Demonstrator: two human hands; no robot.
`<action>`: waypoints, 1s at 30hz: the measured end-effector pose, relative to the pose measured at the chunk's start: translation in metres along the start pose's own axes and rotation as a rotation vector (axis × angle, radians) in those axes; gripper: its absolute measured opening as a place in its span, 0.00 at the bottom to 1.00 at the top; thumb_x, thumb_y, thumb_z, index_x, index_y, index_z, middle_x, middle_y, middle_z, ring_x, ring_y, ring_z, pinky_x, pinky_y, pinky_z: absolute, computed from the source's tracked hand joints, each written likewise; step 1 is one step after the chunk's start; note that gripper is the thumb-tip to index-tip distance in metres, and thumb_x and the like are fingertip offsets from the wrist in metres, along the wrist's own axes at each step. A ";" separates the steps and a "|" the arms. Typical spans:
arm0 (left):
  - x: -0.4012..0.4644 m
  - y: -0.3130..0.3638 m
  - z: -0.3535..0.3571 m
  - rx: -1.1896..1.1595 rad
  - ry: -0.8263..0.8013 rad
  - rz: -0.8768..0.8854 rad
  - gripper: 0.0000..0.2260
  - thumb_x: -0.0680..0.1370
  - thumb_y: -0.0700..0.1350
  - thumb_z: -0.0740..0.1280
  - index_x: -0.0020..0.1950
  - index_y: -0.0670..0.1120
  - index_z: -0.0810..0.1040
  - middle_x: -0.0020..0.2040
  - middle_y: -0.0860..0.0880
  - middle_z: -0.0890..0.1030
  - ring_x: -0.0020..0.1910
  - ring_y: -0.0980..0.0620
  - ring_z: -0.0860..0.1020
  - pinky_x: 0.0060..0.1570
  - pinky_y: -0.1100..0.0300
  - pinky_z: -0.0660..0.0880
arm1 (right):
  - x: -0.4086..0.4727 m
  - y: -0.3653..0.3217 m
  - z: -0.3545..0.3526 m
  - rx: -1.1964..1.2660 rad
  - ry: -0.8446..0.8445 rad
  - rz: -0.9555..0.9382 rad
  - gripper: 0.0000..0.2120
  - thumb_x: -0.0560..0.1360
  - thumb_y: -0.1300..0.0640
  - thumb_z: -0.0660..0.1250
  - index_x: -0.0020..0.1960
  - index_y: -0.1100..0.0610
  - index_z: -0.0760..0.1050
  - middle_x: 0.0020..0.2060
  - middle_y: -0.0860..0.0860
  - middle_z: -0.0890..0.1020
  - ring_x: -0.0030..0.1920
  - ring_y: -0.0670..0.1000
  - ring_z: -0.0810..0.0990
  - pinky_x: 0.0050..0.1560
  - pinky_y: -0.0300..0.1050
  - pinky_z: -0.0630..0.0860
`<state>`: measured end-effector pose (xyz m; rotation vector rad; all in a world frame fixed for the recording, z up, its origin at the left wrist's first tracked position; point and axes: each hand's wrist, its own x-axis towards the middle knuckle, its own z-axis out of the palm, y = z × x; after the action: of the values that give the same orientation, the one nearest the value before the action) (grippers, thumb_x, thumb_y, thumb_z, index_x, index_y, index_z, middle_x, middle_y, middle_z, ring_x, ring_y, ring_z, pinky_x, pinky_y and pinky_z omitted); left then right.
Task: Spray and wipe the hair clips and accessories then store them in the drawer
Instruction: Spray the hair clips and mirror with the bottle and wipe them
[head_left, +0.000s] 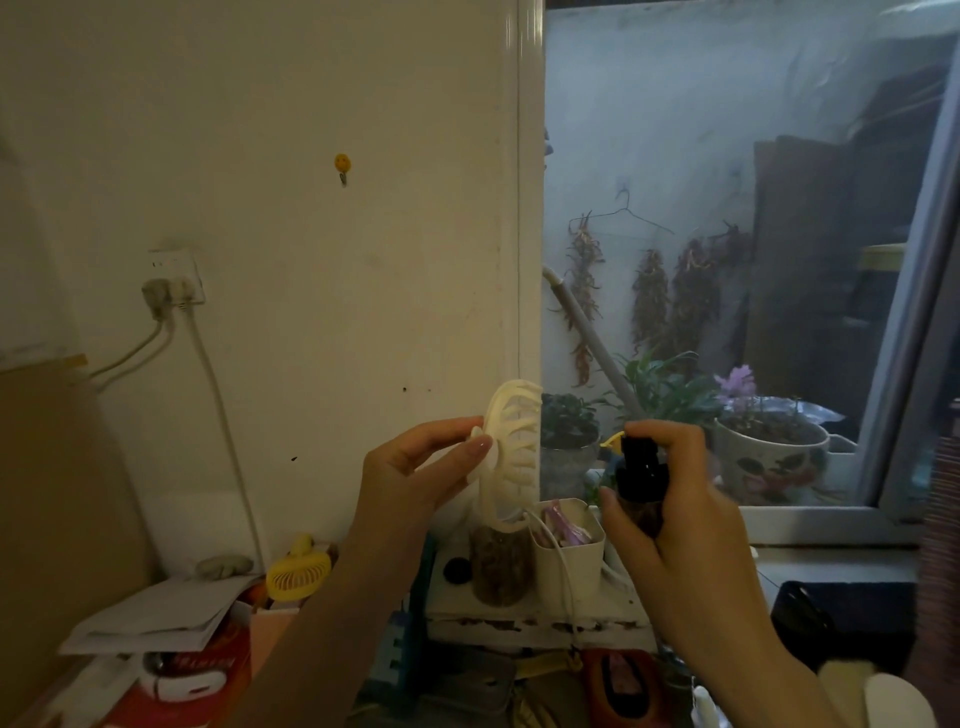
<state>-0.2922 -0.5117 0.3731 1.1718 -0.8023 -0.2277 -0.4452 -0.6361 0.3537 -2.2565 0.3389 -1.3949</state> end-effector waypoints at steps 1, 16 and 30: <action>0.000 0.001 0.001 -0.010 0.000 0.004 0.14 0.67 0.45 0.70 0.51 0.44 0.82 0.49 0.46 0.85 0.50 0.48 0.82 0.44 0.63 0.79 | -0.001 0.001 0.000 -0.009 0.003 -0.008 0.23 0.72 0.58 0.69 0.52 0.37 0.58 0.37 0.43 0.76 0.35 0.43 0.77 0.32 0.34 0.71; -0.017 -0.025 0.010 -0.040 0.029 -0.097 0.10 0.68 0.46 0.69 0.47 0.46 0.81 0.47 0.44 0.84 0.49 0.45 0.82 0.48 0.54 0.80 | -0.039 0.017 0.005 0.228 -0.114 0.150 0.27 0.65 0.44 0.69 0.55 0.26 0.57 0.47 0.30 0.76 0.46 0.38 0.78 0.42 0.29 0.75; -0.079 -0.111 0.024 -0.137 0.077 -0.457 0.15 0.68 0.45 0.70 0.52 0.41 0.79 0.48 0.42 0.84 0.48 0.44 0.83 0.46 0.54 0.81 | -0.123 0.060 0.047 0.333 -0.110 0.379 0.38 0.62 0.48 0.78 0.67 0.43 0.63 0.51 0.31 0.77 0.51 0.32 0.77 0.48 0.26 0.74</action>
<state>-0.3374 -0.5300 0.2438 1.2143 -0.4355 -0.6013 -0.4569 -0.6218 0.2105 -1.8701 0.4357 -1.0410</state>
